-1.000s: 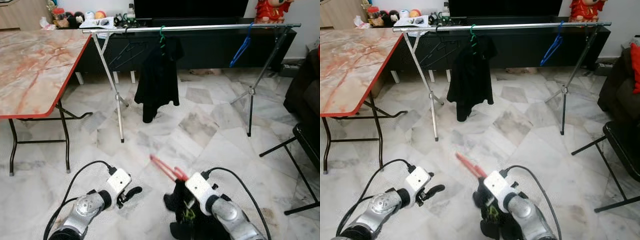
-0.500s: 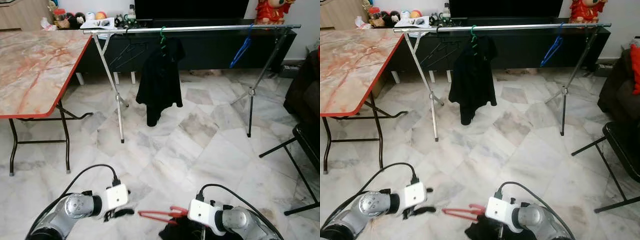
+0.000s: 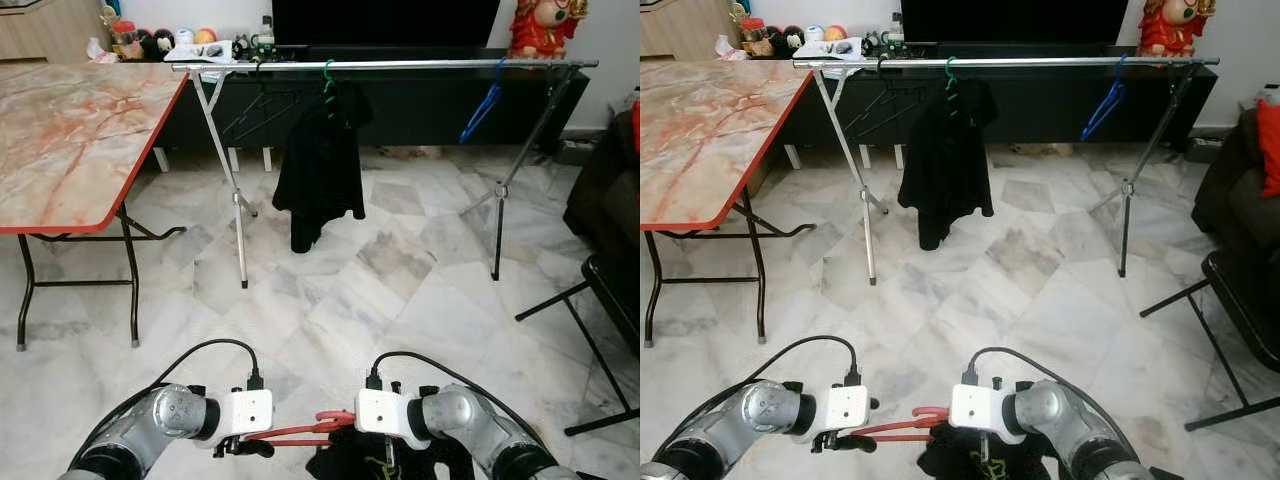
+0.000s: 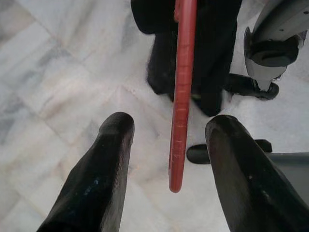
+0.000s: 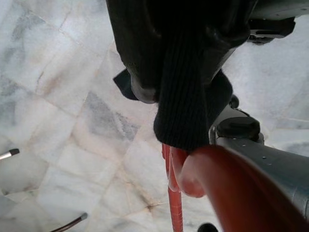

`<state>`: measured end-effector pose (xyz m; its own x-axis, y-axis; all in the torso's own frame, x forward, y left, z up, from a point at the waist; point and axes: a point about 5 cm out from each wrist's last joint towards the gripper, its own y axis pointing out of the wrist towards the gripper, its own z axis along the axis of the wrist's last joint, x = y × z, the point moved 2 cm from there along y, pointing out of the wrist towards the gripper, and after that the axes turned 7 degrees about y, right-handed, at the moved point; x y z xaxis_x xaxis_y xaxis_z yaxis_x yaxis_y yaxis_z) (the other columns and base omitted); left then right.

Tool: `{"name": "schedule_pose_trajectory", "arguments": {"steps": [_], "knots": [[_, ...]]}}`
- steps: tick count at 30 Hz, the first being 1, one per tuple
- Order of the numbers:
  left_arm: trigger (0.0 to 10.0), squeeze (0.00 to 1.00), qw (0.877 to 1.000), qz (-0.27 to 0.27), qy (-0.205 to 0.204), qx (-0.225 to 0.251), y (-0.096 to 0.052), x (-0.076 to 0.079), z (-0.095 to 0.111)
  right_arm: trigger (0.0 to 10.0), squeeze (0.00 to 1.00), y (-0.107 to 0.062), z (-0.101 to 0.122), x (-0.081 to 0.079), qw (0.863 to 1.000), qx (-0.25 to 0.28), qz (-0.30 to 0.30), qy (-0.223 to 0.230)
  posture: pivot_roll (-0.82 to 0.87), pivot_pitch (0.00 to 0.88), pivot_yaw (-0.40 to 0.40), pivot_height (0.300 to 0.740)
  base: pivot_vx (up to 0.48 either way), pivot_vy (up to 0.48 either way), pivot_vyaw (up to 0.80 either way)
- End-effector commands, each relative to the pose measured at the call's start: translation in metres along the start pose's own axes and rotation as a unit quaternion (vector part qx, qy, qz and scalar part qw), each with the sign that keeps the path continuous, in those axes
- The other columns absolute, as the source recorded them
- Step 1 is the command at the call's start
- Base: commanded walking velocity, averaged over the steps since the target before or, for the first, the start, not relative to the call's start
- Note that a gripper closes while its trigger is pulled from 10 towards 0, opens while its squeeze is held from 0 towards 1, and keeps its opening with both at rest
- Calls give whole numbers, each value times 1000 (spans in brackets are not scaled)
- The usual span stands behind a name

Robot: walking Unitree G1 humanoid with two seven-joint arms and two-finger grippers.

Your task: Hang hanger

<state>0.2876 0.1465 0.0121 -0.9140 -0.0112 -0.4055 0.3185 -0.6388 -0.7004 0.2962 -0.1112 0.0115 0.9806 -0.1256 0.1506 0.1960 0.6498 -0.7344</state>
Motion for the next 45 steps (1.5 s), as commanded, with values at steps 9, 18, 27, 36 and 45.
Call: {"name": "schedule_pose_trajectory", "arguments": {"steps": [9,18,27,36,45], "knots": [[10000,0,1000,0,-18,-8,10,0,2,10000,0,7,13,1,1000,20,-1,-23,84,64,-10,740,0,0,0],[10000,0,1000,5,-25,8,16,-3,10,10000,0,12,17,-1,999,35,-14,-17,87,72,-11,740,0,0,0],[0,0,999,13,-34,19,20,-4,15,10000,0,13,17,-1,999,40,-18,-10,85,82,-11,740,0,0,0],[0,0,999,15,-43,25,22,-4,17,10000,0,12,20,2,999,46,-24,-6,87,92,-13,740,0,0,0],[0,0,998,17,-49,26,24,-3,17,10000,0,11,23,5,998,51,-25,-3,85,96,-15,740,0,0,0]]}}
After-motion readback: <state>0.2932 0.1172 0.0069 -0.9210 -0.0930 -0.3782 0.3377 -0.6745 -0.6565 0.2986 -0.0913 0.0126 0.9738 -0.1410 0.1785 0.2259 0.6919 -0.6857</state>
